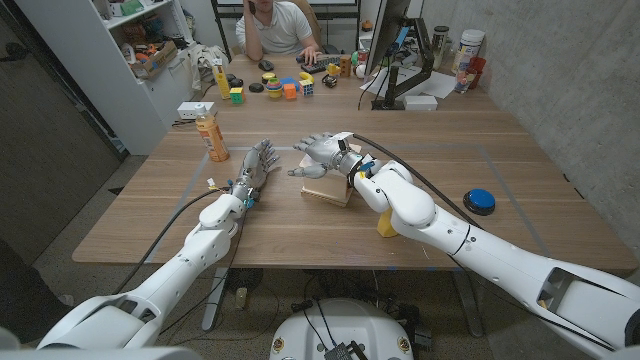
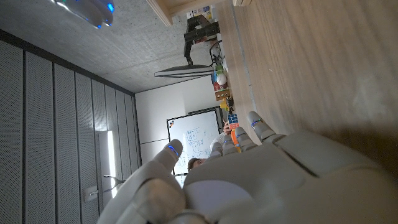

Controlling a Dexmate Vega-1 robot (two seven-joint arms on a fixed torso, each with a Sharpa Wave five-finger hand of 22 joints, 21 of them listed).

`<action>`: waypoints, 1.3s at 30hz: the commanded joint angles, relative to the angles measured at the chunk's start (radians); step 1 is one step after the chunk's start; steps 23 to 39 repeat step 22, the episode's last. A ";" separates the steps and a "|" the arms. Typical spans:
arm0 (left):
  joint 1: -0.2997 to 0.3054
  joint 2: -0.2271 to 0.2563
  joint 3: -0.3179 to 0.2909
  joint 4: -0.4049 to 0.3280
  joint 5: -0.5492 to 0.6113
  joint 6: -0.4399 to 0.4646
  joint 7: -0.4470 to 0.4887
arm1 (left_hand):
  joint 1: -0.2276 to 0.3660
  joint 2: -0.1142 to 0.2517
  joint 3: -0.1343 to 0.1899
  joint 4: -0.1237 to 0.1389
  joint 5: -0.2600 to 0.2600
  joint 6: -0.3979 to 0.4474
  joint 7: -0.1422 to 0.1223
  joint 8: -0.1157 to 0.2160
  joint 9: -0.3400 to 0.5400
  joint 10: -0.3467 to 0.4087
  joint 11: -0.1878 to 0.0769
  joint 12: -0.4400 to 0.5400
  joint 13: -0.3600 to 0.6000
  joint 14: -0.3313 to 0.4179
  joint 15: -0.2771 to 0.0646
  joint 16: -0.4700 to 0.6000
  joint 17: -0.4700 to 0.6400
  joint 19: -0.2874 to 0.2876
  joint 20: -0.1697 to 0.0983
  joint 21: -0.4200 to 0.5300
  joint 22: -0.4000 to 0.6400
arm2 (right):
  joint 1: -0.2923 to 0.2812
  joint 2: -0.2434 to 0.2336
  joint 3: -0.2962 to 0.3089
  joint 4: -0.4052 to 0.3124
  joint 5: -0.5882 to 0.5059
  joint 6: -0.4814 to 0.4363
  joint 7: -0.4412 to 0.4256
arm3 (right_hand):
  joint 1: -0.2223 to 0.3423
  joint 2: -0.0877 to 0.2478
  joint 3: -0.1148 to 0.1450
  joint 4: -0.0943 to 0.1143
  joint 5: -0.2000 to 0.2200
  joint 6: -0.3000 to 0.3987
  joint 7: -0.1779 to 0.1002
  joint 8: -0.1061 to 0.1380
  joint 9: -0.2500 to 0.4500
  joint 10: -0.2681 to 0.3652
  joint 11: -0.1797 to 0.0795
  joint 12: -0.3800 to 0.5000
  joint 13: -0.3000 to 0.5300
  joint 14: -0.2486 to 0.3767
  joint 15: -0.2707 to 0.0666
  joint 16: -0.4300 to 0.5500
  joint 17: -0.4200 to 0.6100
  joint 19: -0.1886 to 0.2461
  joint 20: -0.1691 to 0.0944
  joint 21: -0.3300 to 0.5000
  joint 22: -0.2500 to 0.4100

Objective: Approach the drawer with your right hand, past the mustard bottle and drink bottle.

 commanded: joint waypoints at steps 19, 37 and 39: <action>-0.054 -0.033 0.014 0.091 0.007 -0.011 -0.039 | -0.004 0.119 0.010 0.003 -0.003 -0.074 0.001 0.005 0.004 -0.111 -0.002 0.002 0.002 -0.145 0.002 0.007 0.001 -0.062 -0.056 -0.009 0.005 | 0.013 0.008 0.002 0.039 -0.014 0.014 0.007 | -0.010 0.004 -0.009 0.000 0.004 0.004 0.000 0.006 0.004 0.002 -0.003 0.002 0.001 0.006 0.000 -0.001 0.002 -0.003 0.000 -0.023 0.003; -0.058 -0.035 0.014 0.096 0.007 -0.012 -0.041 | -0.004 0.119 0.010 0.003 -0.003 -0.075 0.001 0.005 0.004 -0.112 -0.003 0.002 0.002 -0.146 0.002 0.006 0.001 -0.061 -0.056 -0.010 0.005 | 0.013 0.008 0.003 0.039 -0.011 0.013 0.006 | -0.009 0.005 -0.009 0.000 0.005 0.004 -0.001 0.006 0.004 0.002 -0.004 0.003 0.001 0.007 -0.001 -0.001 0.002 -0.002 -0.001 -0.024 0.003; -0.058 -0.035 0.014 0.096 0.007 -0.012 -0.041 | -0.004 0.119 0.010 0.003 -0.003 -0.075 0.001 0.005 0.004 -0.112 -0.003 0.002 0.002 -0.146 0.002 0.006 0.001 -0.061 -0.056 -0.010 0.005 | 0.013 0.008 0.003 0.039 -0.011 0.013 0.006 | -0.009 0.005 -0.009 0.000 0.005 0.004 -0.001 0.006 0.004 0.002 -0.004 0.003 0.001 0.007 -0.001 -0.001 0.002 -0.002 -0.001 -0.024 0.003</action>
